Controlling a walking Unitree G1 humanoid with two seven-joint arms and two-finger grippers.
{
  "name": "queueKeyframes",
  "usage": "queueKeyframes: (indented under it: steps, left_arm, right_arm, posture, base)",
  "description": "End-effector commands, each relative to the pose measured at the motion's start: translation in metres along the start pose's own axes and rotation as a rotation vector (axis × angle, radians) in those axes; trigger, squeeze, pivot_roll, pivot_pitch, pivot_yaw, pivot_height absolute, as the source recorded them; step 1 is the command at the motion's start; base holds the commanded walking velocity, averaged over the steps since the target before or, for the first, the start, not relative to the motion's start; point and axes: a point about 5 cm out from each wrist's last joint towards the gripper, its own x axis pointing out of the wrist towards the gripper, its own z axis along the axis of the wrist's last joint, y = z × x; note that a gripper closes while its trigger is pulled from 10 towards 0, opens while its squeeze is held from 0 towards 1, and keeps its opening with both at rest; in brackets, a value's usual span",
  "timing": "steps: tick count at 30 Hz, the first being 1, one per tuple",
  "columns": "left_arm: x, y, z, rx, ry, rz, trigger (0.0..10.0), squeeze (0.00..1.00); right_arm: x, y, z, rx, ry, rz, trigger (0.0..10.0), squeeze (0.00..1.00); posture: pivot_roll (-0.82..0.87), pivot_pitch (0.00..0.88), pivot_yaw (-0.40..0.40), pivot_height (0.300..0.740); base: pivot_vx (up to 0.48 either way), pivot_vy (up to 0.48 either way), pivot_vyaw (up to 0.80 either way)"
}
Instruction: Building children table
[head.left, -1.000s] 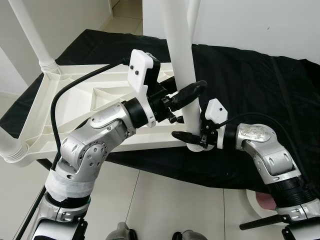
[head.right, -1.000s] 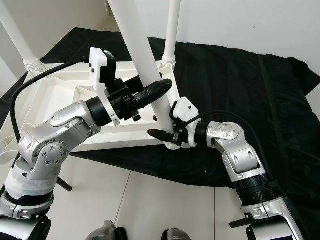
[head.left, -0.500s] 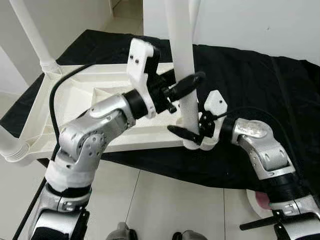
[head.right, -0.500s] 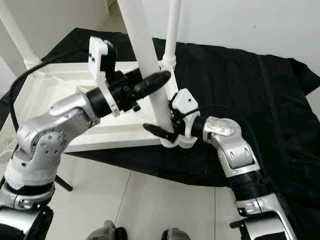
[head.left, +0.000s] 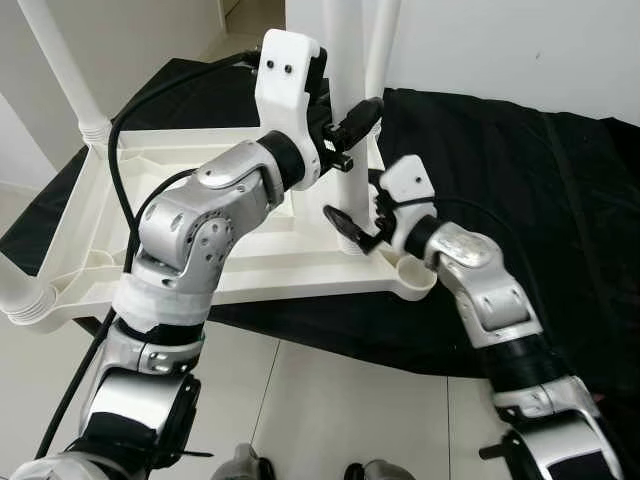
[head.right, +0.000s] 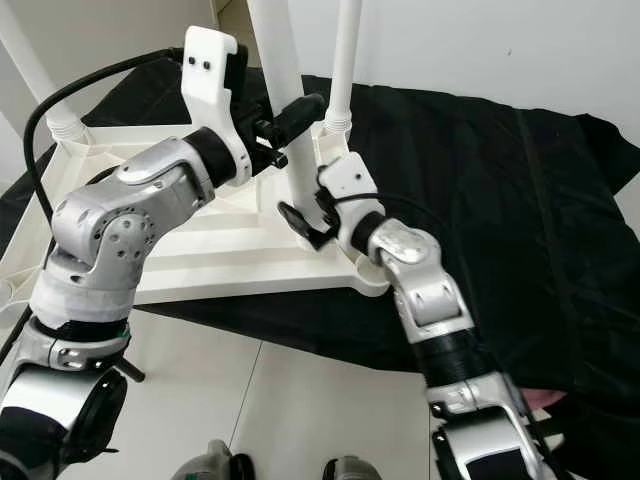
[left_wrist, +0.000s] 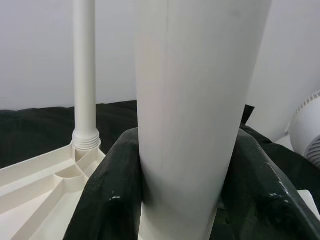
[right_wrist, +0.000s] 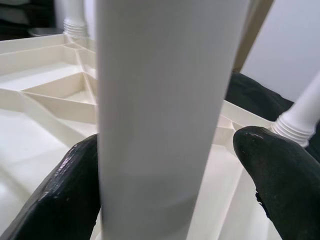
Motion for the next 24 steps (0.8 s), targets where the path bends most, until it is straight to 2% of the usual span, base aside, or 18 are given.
queueKeyframes:
  steps: [1,5,12,13,14,17,20,24]
  left_arm:
    - [0.005,-0.001,0.008,0.015,-0.024,0.043,10.0,0.0]
    - [0.013,-0.006,0.014,0.017,-0.046,0.074,10.0,0.0]
    - [0.019,-0.011,0.02,0.031,-0.063,0.089,10.0,0.0]
    - [0.021,-0.013,0.022,0.033,-0.072,0.092,10.0,0.0]
    - [0.025,-0.019,0.028,0.031,-0.094,0.091,10.0,0.0]
    - [0.029,-0.027,0.031,0.032,-0.11,0.08,10.0,0.0]
    - [0.03,-0.029,0.032,0.034,-0.114,0.075,10.0,0.0]
    - [0.032,-0.036,0.033,0.03,-0.12,0.057,10.0,0.0]
  right_arm:
    - [0.005,0.001,-0.002,0.009,0.023,-0.066,10.0,0.0]
    - [0.02,0.009,0.001,0.021,0.021,-0.185,10.0,0.0]
    - [0.027,0.013,0.003,0.024,0.022,-0.268,10.0,0.0]
    - [0.029,0.014,0.004,0.015,0.027,-0.297,10.0,0.0]
    - [0.033,0.014,0.004,0.014,0.039,-0.377,10.0,0.0]
    - [0.035,0.015,0.003,0.03,0.06,-0.449,10.0,0.0]
    - [0.035,0.015,0.003,0.032,0.067,-0.468,10.0,0.0]
    - [0.039,0.021,0.006,-0.009,0.059,-0.513,10.0,0.0]
  posture:
    - [-0.06,0.08,0.023,0.74]
    - [-0.05,0.081,0.022,0.74]
    - [-0.05,0.081,0.02,0.74]
    - [-0.05,0.081,0.02,0.74]
    - [-0.05,0.081,0.02,0.74]
    - [-0.05,0.081,0.02,0.74]
    - [-0.05,0.081,0.02,0.74]
    - [-0.05,0.08,0.021,0.74]
  base:
    - [0.0,0.0,0.0]
    - [0.0,0.0,0.0]
    - [0.0,0.0,0.0]
    - [0.0,0.0,0.0]
    - [0.0,0.0,0.0]
    - [0.0,0.0,0.0]
    - [0.0,0.0,0.0]
    - [0.0,0.0,0.0]
